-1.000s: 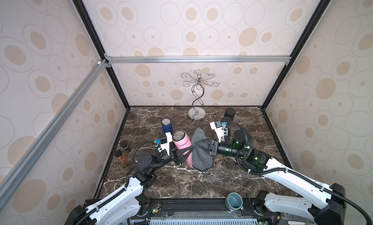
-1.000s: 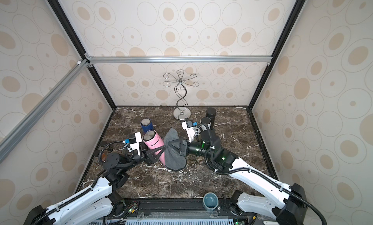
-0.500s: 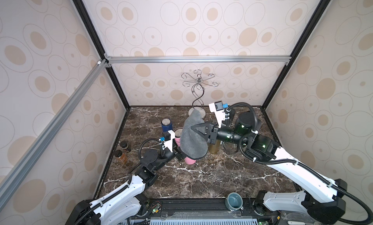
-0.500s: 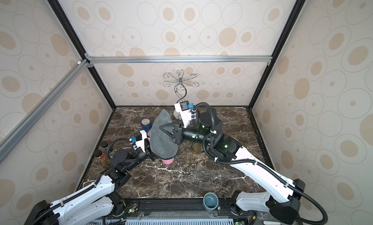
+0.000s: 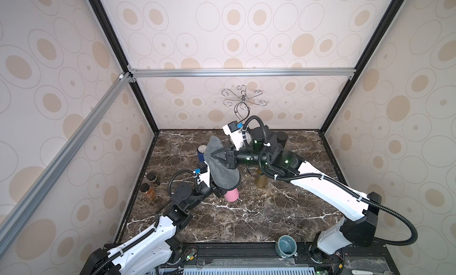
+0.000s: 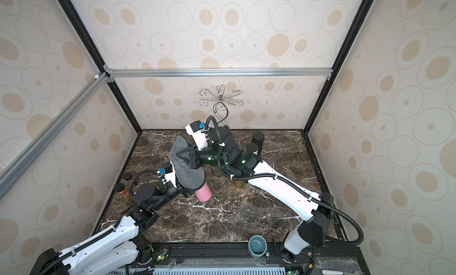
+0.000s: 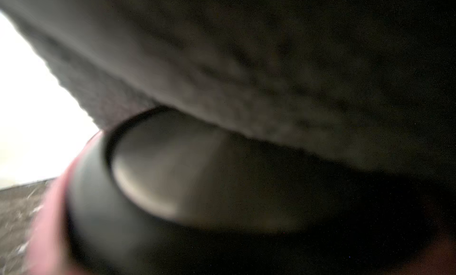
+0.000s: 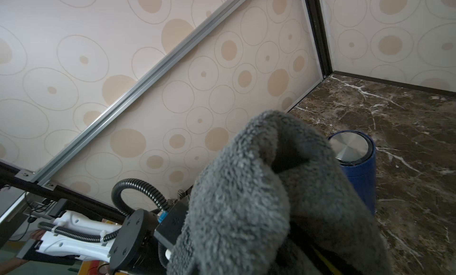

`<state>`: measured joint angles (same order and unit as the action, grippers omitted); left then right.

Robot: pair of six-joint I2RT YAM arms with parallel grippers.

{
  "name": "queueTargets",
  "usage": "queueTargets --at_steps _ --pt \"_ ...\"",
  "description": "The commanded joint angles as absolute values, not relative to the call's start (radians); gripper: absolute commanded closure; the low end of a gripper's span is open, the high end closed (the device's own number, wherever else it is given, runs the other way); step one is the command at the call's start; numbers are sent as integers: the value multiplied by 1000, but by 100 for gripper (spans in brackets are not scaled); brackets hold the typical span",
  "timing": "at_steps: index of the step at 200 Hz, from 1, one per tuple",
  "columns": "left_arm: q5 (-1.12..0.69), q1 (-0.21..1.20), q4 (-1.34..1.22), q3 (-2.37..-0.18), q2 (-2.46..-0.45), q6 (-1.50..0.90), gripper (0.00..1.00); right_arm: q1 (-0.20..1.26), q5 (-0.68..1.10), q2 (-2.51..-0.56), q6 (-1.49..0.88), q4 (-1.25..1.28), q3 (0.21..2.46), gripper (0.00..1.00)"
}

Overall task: Wipe the surface of the thermos
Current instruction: Wipe the dirt from the surface of the thermos.

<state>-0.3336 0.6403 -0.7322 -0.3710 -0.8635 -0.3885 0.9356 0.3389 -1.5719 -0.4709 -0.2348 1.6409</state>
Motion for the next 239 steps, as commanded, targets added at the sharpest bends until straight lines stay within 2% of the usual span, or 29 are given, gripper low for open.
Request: queueTargets --at_steps 1,82,130,154,178,208,239 --pt "-363 643 -848 -413 -826 -358 100 979 235 -1616 -399 -357 1675 100" --pt "-364 643 -867 -395 -815 -355 100 1023 -278 -1731 -200 -640 1903 100" --pt "-331 644 -854 -388 -783 -347 100 1015 -331 -1739 -153 -654 1955 100" --pt "-271 643 -831 -390 -761 -347 100 1012 -370 -1635 -166 -614 1873 100" --pt "-174 644 -808 -396 -742 -366 100 1013 -334 -1444 -204 -495 1676 100" --pt "-39 645 -816 -425 -725 -439 100 1016 -109 -1220 -288 -267 1378 100" --pt "123 646 -771 -507 -729 -517 100 1058 7 -1122 -284 -63 1142 100"
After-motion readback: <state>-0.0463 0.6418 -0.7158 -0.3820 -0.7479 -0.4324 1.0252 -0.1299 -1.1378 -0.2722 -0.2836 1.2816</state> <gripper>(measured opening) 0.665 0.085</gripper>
